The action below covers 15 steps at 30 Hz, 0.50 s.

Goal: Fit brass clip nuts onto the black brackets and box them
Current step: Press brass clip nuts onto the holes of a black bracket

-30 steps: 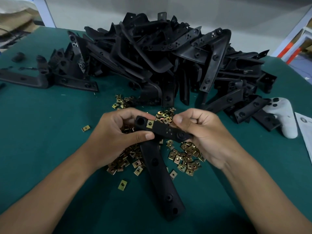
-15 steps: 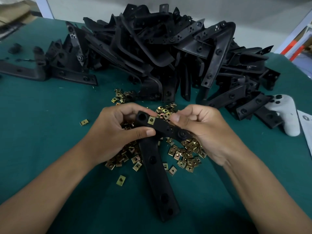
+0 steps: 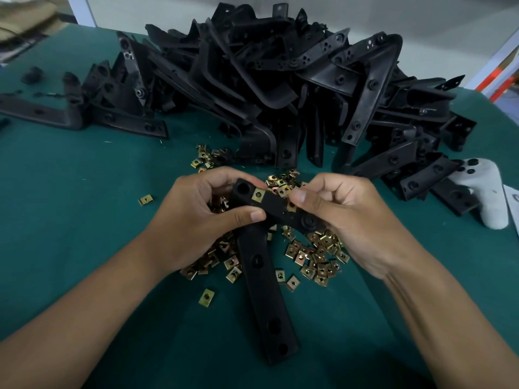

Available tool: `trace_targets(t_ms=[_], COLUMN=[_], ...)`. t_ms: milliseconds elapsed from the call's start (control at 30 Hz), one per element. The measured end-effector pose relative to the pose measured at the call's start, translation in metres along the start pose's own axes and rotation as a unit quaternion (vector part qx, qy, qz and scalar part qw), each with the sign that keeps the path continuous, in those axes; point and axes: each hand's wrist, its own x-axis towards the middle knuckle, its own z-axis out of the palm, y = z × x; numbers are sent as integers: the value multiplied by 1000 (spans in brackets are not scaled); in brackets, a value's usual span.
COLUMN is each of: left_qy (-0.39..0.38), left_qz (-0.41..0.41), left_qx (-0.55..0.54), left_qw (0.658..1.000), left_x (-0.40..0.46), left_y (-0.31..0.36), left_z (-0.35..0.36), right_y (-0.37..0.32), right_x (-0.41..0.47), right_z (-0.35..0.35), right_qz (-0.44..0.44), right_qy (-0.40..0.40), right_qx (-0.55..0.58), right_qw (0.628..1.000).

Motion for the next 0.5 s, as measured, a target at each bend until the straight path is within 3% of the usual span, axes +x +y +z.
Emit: trace_targets(t_ms=[233,400,500], left_qy=[29,49,64], left_qz=[9,0,-8], left_qx=[23,26,16], left_qw=[999,998,998], left_x=[0,1,1], left_y=[-4,-5,-1], left_z=[0,-1,-1], right_y=[5,6,3], right_x=[0,-1,-3], right_z=[-1,-4,1], right_qz=[11,-16,-47], right_qy=[20,-50,-12], right_qx=[-20,-20,-54], right_qw=[1000,998,997])
